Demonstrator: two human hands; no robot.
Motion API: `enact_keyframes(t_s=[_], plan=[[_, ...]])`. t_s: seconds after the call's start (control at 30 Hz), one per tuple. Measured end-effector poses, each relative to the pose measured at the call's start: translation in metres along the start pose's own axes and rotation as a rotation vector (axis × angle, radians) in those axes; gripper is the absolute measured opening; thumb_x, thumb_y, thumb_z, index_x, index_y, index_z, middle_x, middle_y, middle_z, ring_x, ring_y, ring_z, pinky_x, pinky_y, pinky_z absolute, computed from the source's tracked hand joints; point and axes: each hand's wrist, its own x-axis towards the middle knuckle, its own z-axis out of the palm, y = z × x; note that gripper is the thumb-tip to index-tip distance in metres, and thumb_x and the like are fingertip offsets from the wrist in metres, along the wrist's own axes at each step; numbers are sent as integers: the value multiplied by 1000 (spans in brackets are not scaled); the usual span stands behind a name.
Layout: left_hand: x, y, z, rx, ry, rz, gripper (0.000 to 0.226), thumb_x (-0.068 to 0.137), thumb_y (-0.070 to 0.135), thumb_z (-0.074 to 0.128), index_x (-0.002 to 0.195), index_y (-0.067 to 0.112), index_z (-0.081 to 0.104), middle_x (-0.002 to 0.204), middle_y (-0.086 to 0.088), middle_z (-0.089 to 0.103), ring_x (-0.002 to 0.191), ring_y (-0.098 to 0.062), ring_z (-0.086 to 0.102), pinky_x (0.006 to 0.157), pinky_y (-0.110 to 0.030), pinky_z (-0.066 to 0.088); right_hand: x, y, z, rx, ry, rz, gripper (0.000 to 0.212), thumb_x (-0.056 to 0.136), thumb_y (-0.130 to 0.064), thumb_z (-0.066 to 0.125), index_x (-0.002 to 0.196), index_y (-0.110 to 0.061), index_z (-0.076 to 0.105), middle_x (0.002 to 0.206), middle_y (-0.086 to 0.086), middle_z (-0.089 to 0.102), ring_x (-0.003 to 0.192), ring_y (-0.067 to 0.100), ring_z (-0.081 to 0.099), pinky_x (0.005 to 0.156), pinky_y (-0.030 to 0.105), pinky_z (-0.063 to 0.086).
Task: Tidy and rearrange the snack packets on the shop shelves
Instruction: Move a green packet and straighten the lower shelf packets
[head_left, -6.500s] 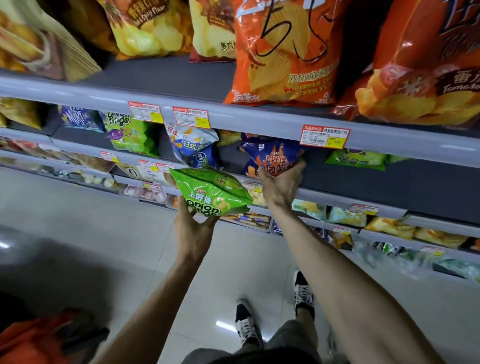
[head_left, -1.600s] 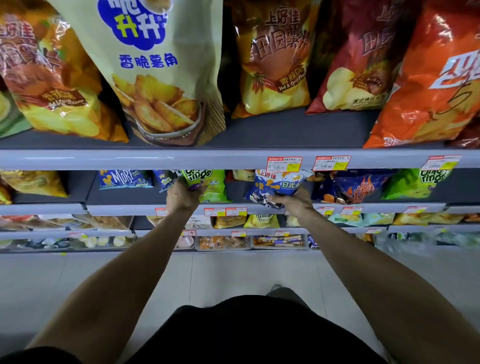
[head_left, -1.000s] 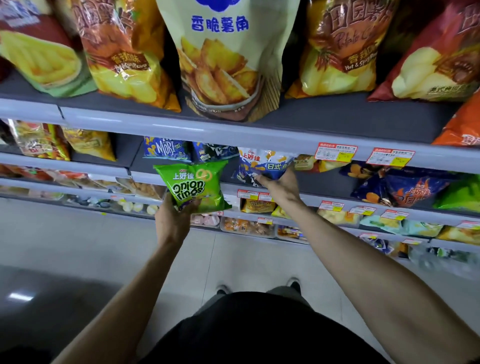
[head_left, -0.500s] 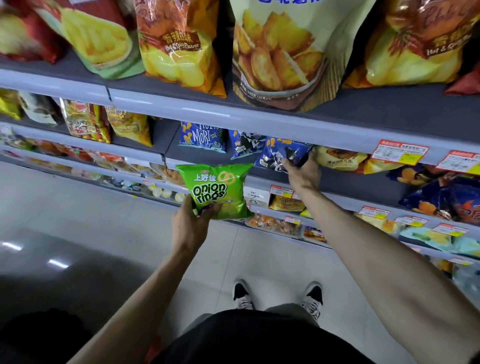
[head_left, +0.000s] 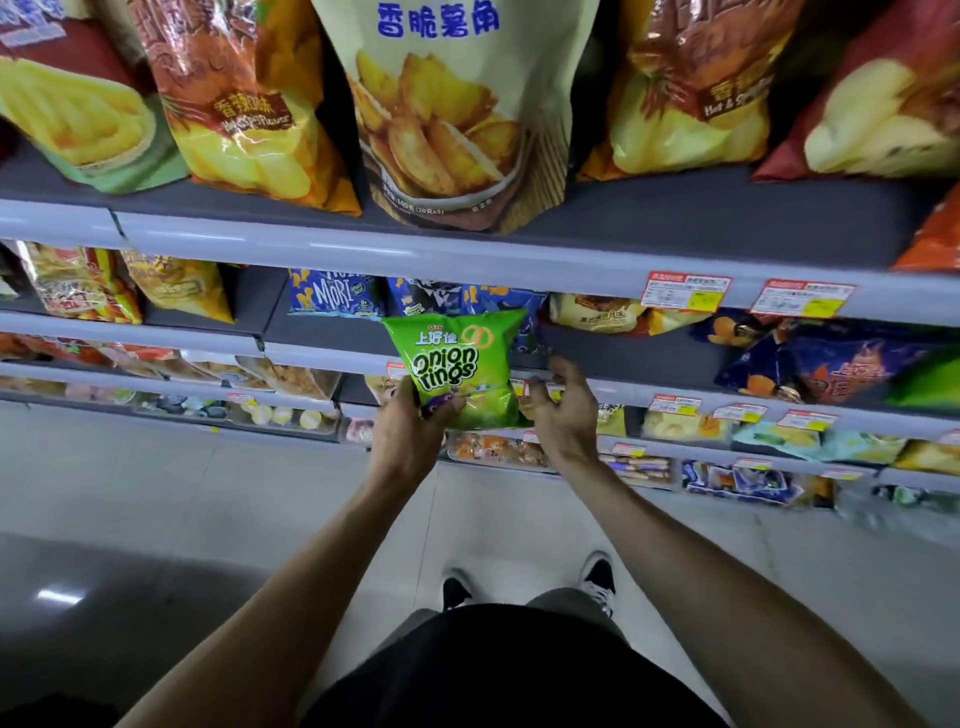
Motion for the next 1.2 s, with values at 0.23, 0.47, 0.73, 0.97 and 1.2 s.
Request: enact_keyframes(t_s=[0.23, 0.47, 0.73, 0.97, 1.2], plan=[[9, 58, 67, 35, -105, 77, 39, 93, 43, 76, 116, 15, 63, 103, -8, 76, 97, -36, 67, 70, -34, 39, -15, 29, -56, -107, 60, -147, 41, 101, -27, 55, 140, -14, 59, 135, 5, 63, 123, 20, 56, 103, 33, 46], [11, 111, 134, 31, -172, 142, 37, 98, 43, 71, 112, 13, 56, 107, -9, 74, 92, -34, 66, 69, -33, 38, 18, 43, -102, -159, 170, -148, 47, 103, -36, 49, 143, -13, 56, 131, 8, 62, 121, 25, 55, 100, 48, 50], [14, 136, 181, -40, -246, 231, 40, 103, 30, 66, 136, 10, 55, 122, -4, 62, 102, -14, 55, 81, -26, 40, 63, 63, -138, -326, 151, -27, 56, 102, -41, 54, 151, -14, 49, 140, 19, 51, 123, 40, 52, 97, 49, 47], [17, 123, 207, -9, -248, 271, 49, 98, 19, 72, 142, 10, 51, 129, -13, 57, 117, -26, 53, 86, -34, 44, 65, 80, -147, -327, 14, 4, 59, 103, -33, 61, 154, -11, 41, 152, 16, 48, 135, 40, 46, 104, 51, 44], [14, 123, 207, 39, -256, 252, 47, 98, 19, 72, 140, 9, 54, 129, -16, 61, 117, -26, 56, 85, -31, 43, 61, 79, -161, -337, -33, 5, 50, 103, -33, 59, 145, -9, 50, 144, 17, 54, 131, 39, 49, 104, 49, 45]])
